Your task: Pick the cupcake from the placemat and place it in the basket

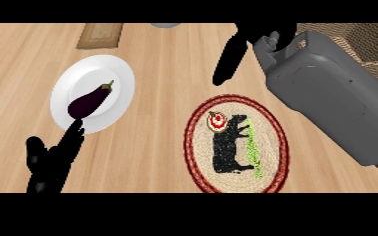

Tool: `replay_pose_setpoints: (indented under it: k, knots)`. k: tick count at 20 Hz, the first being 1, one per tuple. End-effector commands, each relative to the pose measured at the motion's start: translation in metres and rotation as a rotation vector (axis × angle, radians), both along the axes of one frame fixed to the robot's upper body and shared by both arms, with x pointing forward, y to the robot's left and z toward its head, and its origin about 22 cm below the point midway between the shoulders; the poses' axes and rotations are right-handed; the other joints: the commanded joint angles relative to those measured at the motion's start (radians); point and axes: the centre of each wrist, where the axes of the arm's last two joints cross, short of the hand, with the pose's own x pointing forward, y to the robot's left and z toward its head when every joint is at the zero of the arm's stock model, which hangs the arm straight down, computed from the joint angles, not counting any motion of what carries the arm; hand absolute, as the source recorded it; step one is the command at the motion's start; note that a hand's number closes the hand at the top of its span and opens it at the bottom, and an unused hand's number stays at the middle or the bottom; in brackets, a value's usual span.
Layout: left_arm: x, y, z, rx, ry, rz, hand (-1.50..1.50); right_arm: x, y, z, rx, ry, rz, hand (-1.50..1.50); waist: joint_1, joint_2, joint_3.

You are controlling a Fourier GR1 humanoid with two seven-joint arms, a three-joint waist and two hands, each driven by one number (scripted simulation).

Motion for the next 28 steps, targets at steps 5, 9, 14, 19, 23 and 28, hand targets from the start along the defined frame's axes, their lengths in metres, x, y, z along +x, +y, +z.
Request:
replay_pose_setpoints:
  k: [5,9,14,19,23,28]
  knots:
    - [-0.025,0.005,-0.025,-0.025,0.149,0.038,0.00,-0.023,-0.008,0.042,-0.140,0.167,-0.058,-1.50,0.002,0.017,-0.009]
    - [-0.013,0.003,-0.021,-0.004,0.116,0.014,0.00,-0.036,-0.003,0.031,-0.109,0.189,-0.051,-1.50,0.011,0.026,-0.009]
    - [-0.022,0.007,-0.023,-0.008,0.123,-0.006,0.00,-0.041,-0.007,0.022,-0.053,0.159,-0.080,-1.50,0.034,0.032,-0.008]
    - [-0.007,0.001,-0.017,-0.005,0.116,-0.006,0.00,-0.047,0.003,-0.026,-0.037,0.158,-0.080,-1.50,0.039,0.039,-0.007]
    - [-0.005,0.002,-0.015,-0.012,0.118,-0.004,0.00,-0.053,-0.001,-0.036,-0.058,0.175,-0.090,-1.50,0.034,0.036,-0.007]
    - [-0.003,0.003,-0.024,-0.019,0.110,0.006,0.00,-0.047,-0.006,-0.069,-0.104,0.225,-0.113,-1.50,0.041,0.042,-0.009]
